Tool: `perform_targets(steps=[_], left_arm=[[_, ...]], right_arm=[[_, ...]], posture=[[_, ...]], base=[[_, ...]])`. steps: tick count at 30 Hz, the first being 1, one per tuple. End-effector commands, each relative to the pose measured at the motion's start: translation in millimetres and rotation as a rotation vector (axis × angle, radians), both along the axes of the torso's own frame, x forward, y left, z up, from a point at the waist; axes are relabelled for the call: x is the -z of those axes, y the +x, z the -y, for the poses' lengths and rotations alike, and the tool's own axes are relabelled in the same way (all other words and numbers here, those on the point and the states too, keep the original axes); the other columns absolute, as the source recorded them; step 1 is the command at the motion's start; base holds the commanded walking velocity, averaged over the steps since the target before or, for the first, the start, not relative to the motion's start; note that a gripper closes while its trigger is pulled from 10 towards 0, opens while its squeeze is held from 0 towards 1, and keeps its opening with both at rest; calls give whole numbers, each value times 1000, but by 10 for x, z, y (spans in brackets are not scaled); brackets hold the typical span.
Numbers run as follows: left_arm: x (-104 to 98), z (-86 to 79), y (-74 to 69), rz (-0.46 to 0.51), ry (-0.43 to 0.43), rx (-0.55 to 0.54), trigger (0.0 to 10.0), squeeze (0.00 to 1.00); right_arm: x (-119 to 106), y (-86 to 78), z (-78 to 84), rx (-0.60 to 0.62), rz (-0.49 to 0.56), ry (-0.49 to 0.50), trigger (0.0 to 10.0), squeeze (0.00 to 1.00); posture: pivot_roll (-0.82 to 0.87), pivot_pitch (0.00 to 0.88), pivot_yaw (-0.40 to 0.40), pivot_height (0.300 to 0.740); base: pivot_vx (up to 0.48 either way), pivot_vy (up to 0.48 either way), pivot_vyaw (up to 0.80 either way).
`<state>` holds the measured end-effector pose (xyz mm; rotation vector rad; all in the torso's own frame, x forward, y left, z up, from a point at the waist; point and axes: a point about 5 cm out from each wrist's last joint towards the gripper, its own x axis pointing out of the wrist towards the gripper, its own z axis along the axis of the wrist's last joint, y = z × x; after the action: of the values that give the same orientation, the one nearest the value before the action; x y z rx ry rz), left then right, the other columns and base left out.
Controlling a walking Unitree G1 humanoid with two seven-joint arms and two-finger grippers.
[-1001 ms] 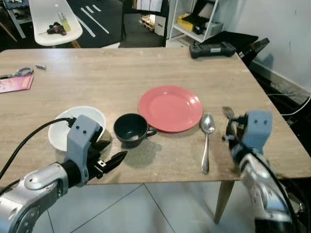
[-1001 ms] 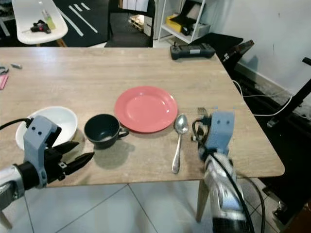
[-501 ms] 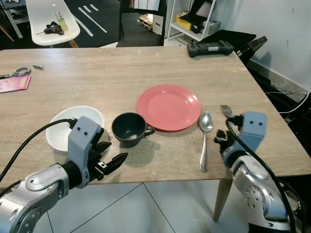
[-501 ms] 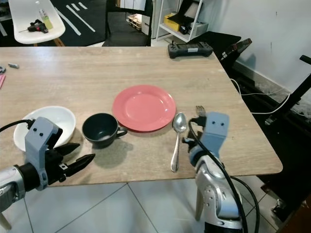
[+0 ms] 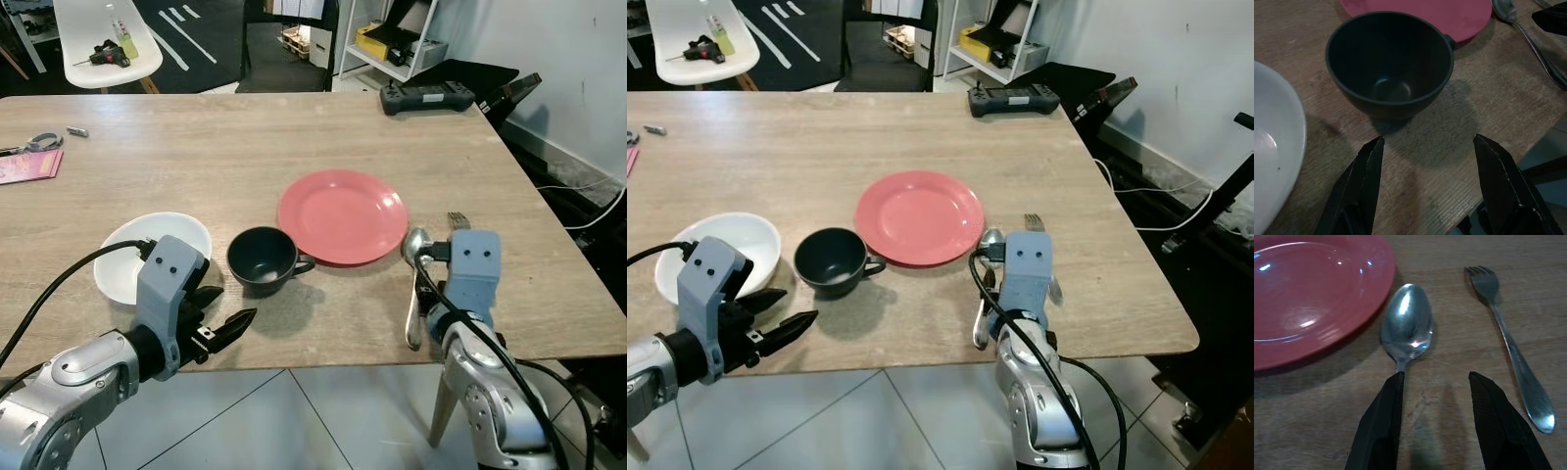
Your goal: Setting the table
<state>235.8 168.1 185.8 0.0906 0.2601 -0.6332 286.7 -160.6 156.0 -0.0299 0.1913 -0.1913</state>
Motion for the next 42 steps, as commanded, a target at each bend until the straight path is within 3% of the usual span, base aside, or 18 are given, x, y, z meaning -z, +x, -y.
perform_targets(steps=[1,12,24,25,27,28,42], left_arm=[[28,12,-17,-12,-5,1,10000,0],[24,16,-8,-12,-4,4,10000,0],[20,12,-15,-12,-7,-3,10000,0],[20,13,-13,-11,-7,-3,10000,0],[20,13,-12,-11,-7,-3,10000,0],[19,13,-12,-11,-7,-4,10000,0],[14,11,-12,-11,-8,-5,10000,0]], right_arm=[[113,-21,18,30,-45,-16,10000,0],[256,-19,-182,-25,-86,13,10000,0],[415,27,-161,-10,-133,1,10000,0],[440,32,-158,-10,-144,7,6235,0],[458,37,-155,-8,-152,15,6235,0],[468,42,-149,-7,-157,14,0,0],[485,71,-98,8,-154,14,0,0]], posture=[[33,90,60,740],[35,93,66,740],[44,96,65,740],[47,96,65,740],[47,96,65,740],[47,96,65,740],[46,96,66,740]], base=[[0,0,0],[0,0,0],[0,0,0],[0,0,0],[0,0,0],[0,0,0],[0,0,0]])
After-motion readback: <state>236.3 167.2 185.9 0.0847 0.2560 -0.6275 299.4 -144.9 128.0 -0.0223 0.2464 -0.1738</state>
